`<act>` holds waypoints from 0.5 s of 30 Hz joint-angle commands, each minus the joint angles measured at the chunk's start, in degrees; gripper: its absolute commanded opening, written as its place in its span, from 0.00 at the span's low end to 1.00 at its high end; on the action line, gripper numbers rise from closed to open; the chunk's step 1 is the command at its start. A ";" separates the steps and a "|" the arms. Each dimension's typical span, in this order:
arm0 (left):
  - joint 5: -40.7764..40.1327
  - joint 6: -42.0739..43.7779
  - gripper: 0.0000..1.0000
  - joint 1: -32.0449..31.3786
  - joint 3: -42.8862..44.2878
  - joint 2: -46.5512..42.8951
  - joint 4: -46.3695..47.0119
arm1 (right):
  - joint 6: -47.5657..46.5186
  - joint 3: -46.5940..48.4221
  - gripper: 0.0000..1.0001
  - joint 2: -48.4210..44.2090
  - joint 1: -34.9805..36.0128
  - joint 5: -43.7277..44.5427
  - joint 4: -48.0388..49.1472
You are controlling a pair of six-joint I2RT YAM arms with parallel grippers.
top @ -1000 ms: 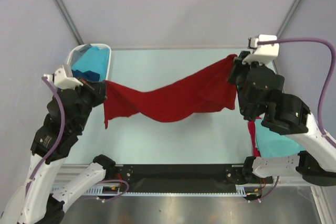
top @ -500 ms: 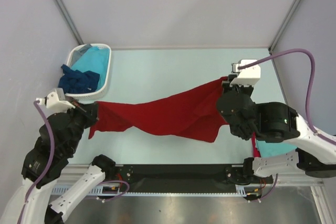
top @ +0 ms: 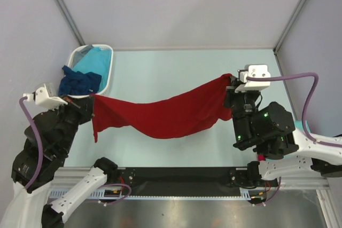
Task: Fold and stack the t-shirts
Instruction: Flatten out the tshirt
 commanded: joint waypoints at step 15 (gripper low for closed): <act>3.37 2.93 0.00 -1.24 3.28 6.48 4.43 | 4.83 2.98 0.00 -4.02 -0.01 9.40 -4.22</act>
